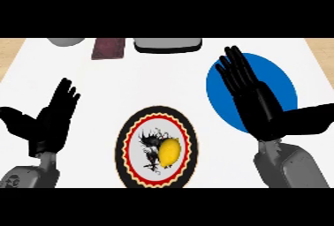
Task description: Pick the lemon from the plate and place it in the plate
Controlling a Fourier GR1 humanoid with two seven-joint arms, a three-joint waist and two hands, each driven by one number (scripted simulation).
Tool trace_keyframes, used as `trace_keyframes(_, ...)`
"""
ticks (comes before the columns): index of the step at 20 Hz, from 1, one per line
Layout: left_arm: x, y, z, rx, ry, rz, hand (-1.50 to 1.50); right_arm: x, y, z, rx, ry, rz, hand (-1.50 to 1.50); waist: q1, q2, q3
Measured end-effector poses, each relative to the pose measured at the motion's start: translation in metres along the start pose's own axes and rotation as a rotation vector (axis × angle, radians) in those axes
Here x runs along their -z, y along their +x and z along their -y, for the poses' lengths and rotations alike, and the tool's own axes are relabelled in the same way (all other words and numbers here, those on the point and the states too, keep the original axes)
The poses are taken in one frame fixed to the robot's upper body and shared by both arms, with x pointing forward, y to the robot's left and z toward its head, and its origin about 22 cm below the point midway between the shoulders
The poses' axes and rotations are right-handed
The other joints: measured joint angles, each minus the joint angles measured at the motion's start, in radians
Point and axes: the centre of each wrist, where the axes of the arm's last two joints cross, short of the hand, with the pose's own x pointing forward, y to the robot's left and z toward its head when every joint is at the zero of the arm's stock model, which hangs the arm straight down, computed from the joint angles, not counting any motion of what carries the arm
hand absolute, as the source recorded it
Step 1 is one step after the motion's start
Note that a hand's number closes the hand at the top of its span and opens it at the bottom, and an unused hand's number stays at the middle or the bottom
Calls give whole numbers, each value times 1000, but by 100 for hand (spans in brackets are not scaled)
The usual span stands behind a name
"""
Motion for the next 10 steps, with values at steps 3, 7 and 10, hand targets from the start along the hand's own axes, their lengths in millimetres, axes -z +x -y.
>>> trace_keyframes(3, -2, -8, -1, 60, 5, -30, 0, -2, -12, -11, -26, -61, -28, 150, 12, -22, -6)
trace_keyframes(7, -6, -28, -1, 164, 22, -71, 0, -7, -29, -33, -210, -124, -86, 150, 12, -38, -23)
trace_keyframes(10, -9, -35, -5, 194, 26, -104, 0, -14, -43, 5, -616, -130, -136, 150, -1, -49, -38)
